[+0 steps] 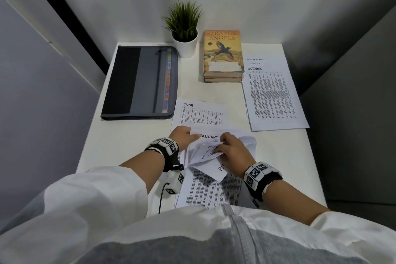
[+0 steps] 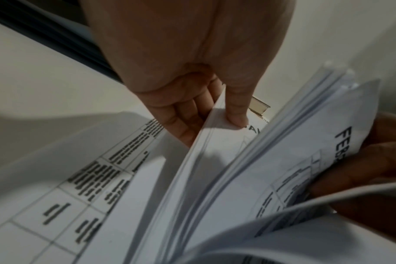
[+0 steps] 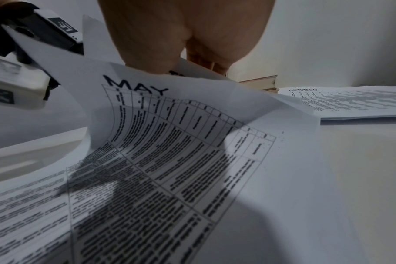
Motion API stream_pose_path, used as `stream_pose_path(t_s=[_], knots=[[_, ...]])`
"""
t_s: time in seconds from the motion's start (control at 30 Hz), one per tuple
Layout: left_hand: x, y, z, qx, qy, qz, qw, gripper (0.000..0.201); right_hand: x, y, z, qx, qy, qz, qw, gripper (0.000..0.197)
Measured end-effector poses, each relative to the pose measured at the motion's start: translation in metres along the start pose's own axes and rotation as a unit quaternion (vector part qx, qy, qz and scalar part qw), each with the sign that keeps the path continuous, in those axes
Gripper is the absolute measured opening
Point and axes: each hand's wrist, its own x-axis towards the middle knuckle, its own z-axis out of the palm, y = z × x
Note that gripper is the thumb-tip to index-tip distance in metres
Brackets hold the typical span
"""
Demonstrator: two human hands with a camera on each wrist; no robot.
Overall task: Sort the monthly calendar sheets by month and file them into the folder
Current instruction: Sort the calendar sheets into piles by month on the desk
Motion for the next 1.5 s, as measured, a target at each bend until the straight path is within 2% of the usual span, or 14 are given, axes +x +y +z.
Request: stream_pose_path(t_s=[0.13,0.3,0.47,0.67,0.83,0.9,0.97,1.03,1.17,1.27,1.37,1.5], knots=[[0.0,0.002,0.002,-0.025,-0.013,0.008,1.0,0.022,0.0,0.002,0.003,0.012,0.006,-0.005,1.0,0.012],[-0.003,0.004,0.004,-0.071,-0.019,0.014,0.997,0.019,0.0,0.003,0.005,-0.023,0.025,-0.015,0.999,0.016],[-0.003,0.0,-0.001,-0.042,-0.006,-0.001,0.999,0.038,0.001,0.003,0.004,0.002,0.011,-0.01,1.0,0.013],[-0.001,0.0,0.001,-0.046,-0.02,0.006,0.999,0.025,-0.002,0.006,0.007,0.019,0.013,-0.014,1.0,0.01],[-0.004,0.004,0.003,-0.06,-0.018,0.007,0.998,0.022,-0.002,0.004,0.01,-0.025,0.032,-0.028,0.999,0.017],[-0.004,0.003,0.001,-0.048,-0.007,-0.006,0.999,0.038,-0.003,0.003,0.009,-0.026,0.037,-0.031,0.998,0.016],[-0.004,0.002,-0.001,-0.031,0.005,-0.011,0.999,0.045,-0.003,0.002,0.008,-0.011,0.033,-0.026,0.999,0.014],[-0.004,0.001,-0.001,-0.025,-0.001,-0.013,1.0,0.039,-0.003,0.003,0.008,0.006,0.03,-0.022,0.999,0.012],[-0.004,0.002,-0.001,-0.024,-0.01,0.003,1.0,0.013,-0.004,0.003,0.008,0.013,0.032,-0.022,0.999,0.012],[-0.004,0.002,0.002,-0.052,-0.016,0.011,0.998,0.025,-0.004,0.003,0.011,-0.002,0.038,-0.025,0.999,0.015],[-0.004,0.002,0.002,-0.067,-0.023,0.005,0.997,0.022,-0.004,0.001,0.01,-0.014,0.036,-0.025,0.999,0.016],[-0.006,0.001,0.0,-0.039,-0.004,-0.007,0.999,0.036,-0.003,0.001,0.007,-0.001,0.033,-0.022,0.999,0.014]])
